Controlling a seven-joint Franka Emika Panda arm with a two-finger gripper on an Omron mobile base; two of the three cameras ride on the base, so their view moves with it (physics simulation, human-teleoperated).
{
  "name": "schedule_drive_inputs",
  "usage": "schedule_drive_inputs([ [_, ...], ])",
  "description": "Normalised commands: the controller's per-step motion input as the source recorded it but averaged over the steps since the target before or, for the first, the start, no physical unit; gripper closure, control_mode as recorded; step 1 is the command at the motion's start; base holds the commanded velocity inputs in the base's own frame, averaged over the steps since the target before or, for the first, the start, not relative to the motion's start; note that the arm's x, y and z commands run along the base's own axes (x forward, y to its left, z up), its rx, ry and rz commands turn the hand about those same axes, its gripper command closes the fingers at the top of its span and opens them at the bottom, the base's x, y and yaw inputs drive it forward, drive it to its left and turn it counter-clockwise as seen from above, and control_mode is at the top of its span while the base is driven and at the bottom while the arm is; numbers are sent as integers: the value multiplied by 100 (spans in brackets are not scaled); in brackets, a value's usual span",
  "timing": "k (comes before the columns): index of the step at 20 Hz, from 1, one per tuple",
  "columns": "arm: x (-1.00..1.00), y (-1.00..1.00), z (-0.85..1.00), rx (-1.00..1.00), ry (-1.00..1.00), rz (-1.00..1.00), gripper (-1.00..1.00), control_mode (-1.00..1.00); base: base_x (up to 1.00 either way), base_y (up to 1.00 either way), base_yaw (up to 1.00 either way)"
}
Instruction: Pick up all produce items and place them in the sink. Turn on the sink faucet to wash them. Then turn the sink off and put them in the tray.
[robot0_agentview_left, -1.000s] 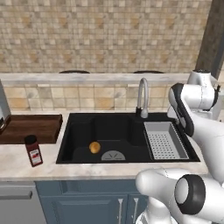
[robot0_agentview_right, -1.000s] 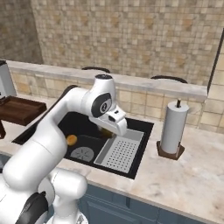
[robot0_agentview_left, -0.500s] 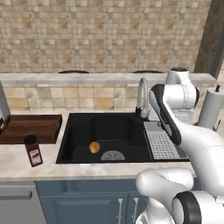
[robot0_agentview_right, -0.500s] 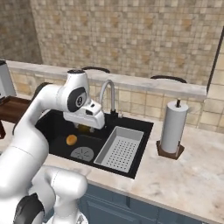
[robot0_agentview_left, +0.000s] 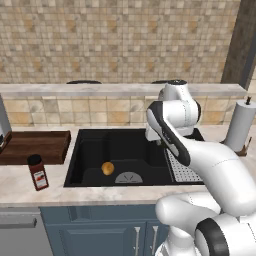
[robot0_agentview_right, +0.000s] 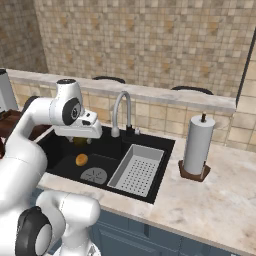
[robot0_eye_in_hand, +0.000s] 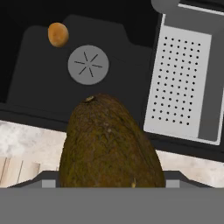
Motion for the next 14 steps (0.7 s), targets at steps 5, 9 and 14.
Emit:
schedule_drive_inputs([
  [5, 76, 50, -11, 0, 10, 20, 100, -100, 0, 0, 0],
  [9, 45, 45, -26, 0, 6, 17, 100, -100, 0, 0, 0],
  [14, 55, 32, -33, 0, 2, 11, 100, -100, 0, 0, 0],
])
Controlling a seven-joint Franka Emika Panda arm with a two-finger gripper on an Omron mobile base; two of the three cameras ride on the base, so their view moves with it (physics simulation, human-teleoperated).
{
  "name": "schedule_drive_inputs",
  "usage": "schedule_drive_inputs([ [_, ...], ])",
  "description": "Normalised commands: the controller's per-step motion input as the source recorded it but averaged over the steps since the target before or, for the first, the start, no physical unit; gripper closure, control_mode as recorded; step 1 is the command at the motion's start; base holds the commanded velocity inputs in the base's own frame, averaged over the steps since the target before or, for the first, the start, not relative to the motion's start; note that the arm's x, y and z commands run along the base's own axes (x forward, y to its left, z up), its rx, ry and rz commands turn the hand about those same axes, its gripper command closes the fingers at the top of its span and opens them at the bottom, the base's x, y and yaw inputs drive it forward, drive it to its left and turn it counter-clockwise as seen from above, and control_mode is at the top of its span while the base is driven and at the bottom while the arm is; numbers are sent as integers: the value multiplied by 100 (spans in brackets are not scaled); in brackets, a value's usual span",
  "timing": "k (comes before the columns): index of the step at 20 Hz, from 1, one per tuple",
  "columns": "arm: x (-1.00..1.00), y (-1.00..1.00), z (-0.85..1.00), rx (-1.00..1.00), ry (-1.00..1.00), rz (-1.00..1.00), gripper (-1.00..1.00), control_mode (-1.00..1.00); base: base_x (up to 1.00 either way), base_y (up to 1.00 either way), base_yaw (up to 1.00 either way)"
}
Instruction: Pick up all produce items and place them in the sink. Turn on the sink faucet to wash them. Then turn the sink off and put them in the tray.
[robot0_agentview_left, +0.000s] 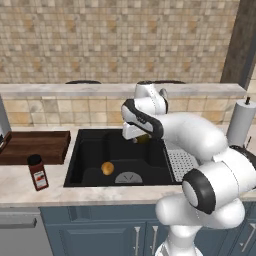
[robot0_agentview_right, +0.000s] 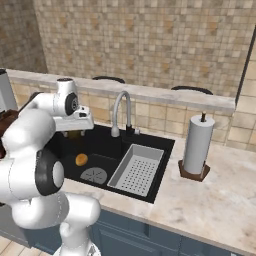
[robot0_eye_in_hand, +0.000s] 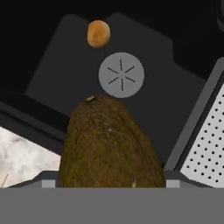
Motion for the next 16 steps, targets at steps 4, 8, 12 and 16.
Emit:
schedule_drive_inputs([
  [4, 77, 6, -50, 0, 0, 4, 100, -100, 0, 0, 0],
  [8, 78, 0, -68, 0, 0, 1, 100, -100, 0, 0, 0],
  [12, 50, 1, -88, 0, 0, 0, 100, -100, 0, 0, 0],
  [16, 31, 10, -81, 0, 0, 0, 100, -100, 0, 0, 0],
])
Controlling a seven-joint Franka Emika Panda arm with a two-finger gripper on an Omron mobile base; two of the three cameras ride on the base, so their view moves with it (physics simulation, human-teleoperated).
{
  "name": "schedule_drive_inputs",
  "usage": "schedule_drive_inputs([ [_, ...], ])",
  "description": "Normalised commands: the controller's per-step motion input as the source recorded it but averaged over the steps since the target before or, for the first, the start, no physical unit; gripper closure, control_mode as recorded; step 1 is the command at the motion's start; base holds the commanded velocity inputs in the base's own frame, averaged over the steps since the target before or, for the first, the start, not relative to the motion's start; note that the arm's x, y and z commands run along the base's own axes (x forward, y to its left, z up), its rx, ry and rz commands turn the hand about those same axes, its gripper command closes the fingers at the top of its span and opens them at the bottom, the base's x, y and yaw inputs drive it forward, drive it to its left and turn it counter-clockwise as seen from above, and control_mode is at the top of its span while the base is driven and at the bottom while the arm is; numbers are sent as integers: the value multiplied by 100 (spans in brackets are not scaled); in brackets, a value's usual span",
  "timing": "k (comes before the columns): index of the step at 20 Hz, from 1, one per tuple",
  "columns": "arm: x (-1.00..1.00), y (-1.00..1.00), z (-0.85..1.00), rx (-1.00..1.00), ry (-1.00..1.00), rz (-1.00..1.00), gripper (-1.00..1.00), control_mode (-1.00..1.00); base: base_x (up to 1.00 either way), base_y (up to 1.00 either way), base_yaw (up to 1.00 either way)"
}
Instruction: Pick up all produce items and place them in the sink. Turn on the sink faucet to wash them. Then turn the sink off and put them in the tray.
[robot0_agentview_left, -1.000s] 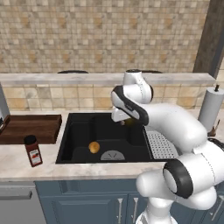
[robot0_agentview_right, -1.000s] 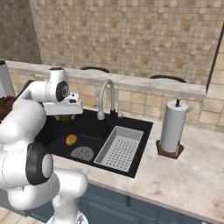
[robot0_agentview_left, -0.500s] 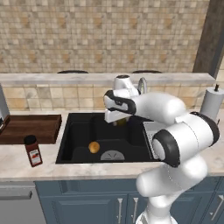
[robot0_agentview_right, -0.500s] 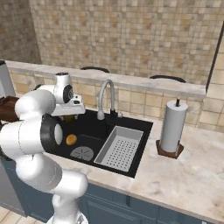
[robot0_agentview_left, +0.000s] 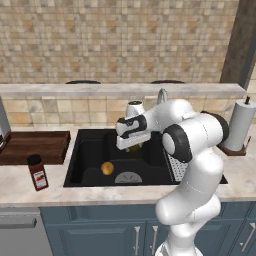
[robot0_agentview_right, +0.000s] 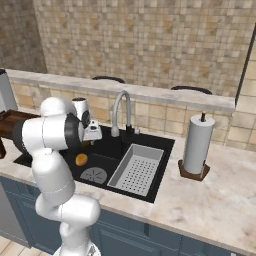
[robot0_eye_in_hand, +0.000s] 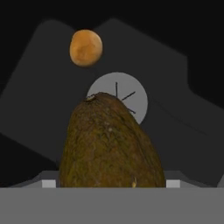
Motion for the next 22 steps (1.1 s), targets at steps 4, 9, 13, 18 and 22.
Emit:
schedule_drive_inputs([
  [4, 39, 11, -69, 0, 1, 0, 100, -100, 0, 0, 0],
  [9, 44, 7, -63, 0, 3, 0, 100, -100, 0, 0, 0],
  [13, 40, 1, -57, 0, 1, -2, 100, -100, 0, 0, 0],
  [18, 28, 0, -53, 0, 0, -7, 100, -100, 0, 0, 0],
  [22, 31, 0, -46, 0, 0, -11, 100, -100, 0, 0, 0],
])
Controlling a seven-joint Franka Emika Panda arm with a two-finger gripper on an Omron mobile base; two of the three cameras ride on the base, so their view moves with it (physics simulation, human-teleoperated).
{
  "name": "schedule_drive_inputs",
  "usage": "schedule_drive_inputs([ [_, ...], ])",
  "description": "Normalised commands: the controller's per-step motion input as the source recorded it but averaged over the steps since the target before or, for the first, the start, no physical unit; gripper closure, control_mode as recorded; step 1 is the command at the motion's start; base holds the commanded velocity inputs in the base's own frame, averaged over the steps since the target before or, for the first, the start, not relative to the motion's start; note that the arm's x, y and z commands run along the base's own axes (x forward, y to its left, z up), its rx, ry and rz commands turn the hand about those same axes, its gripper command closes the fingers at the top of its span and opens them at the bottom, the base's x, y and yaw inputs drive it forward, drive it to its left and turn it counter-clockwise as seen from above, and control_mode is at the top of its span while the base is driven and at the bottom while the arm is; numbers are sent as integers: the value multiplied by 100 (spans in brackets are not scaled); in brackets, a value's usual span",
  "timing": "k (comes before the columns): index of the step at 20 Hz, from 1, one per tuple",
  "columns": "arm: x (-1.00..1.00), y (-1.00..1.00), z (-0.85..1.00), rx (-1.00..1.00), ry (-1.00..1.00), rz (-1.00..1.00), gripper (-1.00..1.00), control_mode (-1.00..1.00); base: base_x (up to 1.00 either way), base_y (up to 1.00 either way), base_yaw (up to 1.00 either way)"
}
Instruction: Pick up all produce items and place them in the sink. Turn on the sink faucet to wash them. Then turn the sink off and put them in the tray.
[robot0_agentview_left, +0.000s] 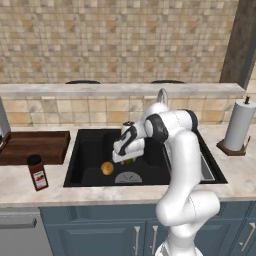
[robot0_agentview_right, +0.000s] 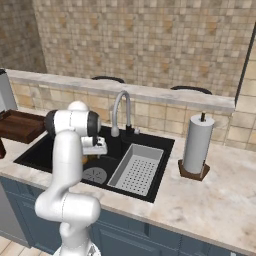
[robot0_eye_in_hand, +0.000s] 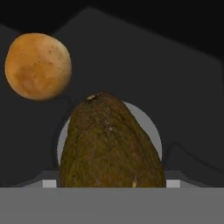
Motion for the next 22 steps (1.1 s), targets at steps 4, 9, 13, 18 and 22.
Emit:
schedule_drive_inputs([
  [4, 35, 0, -43, 0, 0, -11, 100, -100, 0, 0, 0],
  [9, 35, 0, -40, 0, 0, -11, 100, -100, 0, 0, 0],
  [13, 32, 0, -38, 0, 0, -10, 100, -100, 0, 0, 0],
  [18, 30, 0, -41, 0, 3, -9, 100, -100, 0, 0, 0],
  [22, 18, 0, -36, 0, 4, -7, -100, -100, 0, 0, 0],
])
